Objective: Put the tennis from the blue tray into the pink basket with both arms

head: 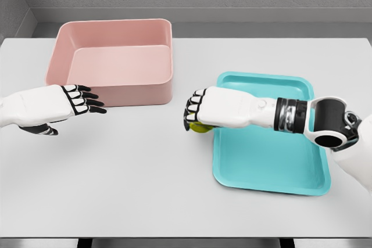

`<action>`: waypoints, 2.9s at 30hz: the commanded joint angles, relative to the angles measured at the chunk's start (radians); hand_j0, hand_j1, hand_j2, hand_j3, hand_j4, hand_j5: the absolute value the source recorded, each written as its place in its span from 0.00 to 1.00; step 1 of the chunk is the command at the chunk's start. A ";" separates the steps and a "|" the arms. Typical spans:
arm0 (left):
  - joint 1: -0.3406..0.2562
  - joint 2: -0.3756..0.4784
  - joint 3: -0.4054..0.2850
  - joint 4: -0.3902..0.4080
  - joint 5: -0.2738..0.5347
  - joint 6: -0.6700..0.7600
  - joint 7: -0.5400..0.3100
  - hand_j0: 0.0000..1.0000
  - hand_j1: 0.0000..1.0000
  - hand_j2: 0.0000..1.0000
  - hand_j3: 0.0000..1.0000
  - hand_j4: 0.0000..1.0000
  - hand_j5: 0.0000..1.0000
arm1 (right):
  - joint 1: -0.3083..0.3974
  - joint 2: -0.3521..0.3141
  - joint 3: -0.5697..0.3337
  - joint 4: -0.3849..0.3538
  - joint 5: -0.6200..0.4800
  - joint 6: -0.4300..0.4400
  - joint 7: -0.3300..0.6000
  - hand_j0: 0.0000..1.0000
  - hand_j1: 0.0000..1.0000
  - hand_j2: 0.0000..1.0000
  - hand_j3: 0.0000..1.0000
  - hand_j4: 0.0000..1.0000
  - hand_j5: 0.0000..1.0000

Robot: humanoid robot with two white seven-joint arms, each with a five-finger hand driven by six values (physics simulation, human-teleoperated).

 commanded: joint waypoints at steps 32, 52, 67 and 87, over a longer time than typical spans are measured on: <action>0.000 0.002 0.001 0.001 0.006 0.001 0.000 1.00 1.00 1.00 1.00 1.00 1.00 | -0.014 0.205 0.100 0.157 0.137 0.003 0.027 0.98 0.98 0.98 0.98 0.98 0.98; -0.002 -0.014 -0.003 -0.007 0.004 0.001 0.000 1.00 1.00 1.00 1.00 1.00 1.00 | -0.017 0.076 -0.053 0.026 0.108 0.003 0.016 0.99 0.99 0.99 0.99 0.99 0.99; -0.072 -0.218 -0.055 -0.022 -0.119 0.001 -0.001 1.00 1.00 1.00 1.00 1.00 1.00 | 0.224 -0.079 -0.557 0.009 -0.256 0.003 0.016 1.00 1.00 1.00 1.00 1.00 1.00; -0.232 -0.367 -0.276 0.013 -0.116 0.001 0.000 1.00 1.00 1.00 1.00 1.00 1.00 | 0.465 -0.059 -0.722 0.042 -0.340 0.003 0.022 1.00 1.00 1.00 1.00 1.00 1.00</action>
